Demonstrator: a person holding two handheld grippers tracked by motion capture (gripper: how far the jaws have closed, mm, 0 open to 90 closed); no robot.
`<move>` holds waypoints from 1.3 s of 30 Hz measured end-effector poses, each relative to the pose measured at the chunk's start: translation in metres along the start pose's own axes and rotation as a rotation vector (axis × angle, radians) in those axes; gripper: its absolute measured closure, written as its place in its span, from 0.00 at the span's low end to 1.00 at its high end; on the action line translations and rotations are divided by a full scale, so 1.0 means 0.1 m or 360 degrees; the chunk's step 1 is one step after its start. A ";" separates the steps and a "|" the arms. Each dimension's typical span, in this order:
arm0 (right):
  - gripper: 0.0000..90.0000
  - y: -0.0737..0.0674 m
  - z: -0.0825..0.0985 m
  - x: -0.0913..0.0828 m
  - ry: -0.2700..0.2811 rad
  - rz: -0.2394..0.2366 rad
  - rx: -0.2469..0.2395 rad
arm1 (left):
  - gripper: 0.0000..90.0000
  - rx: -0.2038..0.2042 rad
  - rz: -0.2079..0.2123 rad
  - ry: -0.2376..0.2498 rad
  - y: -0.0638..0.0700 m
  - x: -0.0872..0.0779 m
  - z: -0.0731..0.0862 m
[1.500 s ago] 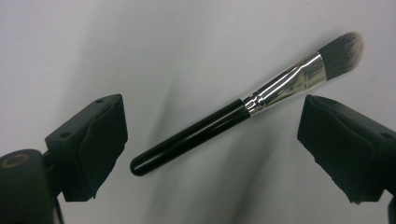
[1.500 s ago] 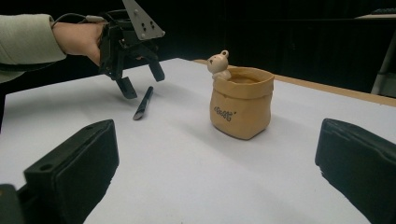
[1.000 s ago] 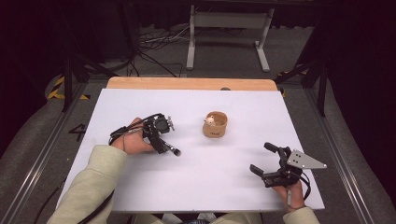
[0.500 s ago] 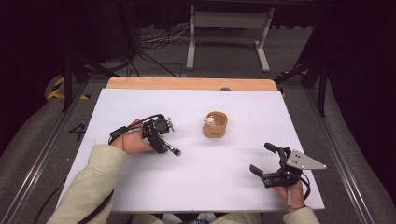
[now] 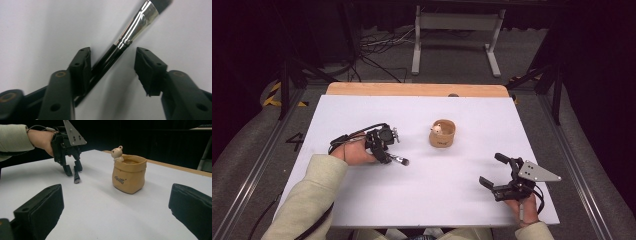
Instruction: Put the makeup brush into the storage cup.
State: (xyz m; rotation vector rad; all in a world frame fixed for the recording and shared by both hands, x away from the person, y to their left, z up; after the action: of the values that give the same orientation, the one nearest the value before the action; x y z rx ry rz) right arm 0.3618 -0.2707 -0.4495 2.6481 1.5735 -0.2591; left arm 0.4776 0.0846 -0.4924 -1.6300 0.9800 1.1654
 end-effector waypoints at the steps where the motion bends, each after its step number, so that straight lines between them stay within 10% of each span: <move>1: 0.00 0.00 0.00 0.00 0.0000 -0.0001 0.0002 | 0.59 0.0001 -0.0001 -0.0005 0.00 0.00 0.00; 10: 0.01 0.00 0.01 0.01 -0.0004 0.0003 0.0014 | 0.87 0.0068 -0.0018 -0.0049 0.04 -0.03 0.02; 22: 0.01 0.01 0.01 0.01 -0.0014 0.0010 0.0009 | 0.88 0.0097 -0.0051 -0.0059 0.04 -0.06 0.03; 39: 0.01 -0.01 0.00 0.03 -0.0008 0.0004 -0.0004 | 0.88 -0.0018 -0.0036 0.0319 0.06 -0.52 0.03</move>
State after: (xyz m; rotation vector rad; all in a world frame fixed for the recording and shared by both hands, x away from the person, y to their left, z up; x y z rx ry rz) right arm 0.3623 -0.2680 -0.4496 2.6454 1.5682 -0.2631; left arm 0.4580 0.0907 -0.4439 -1.7880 1.0791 1.0083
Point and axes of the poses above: each handheld gripper's, and its own axes: x roughly forward along the jaws, z roughly out of its underside, y roughly to its right, the point moved 7 cm from there along x, roughly forward along the jaws, and after that the axes turned 12 degrees about -z, right-handed, at the moved point
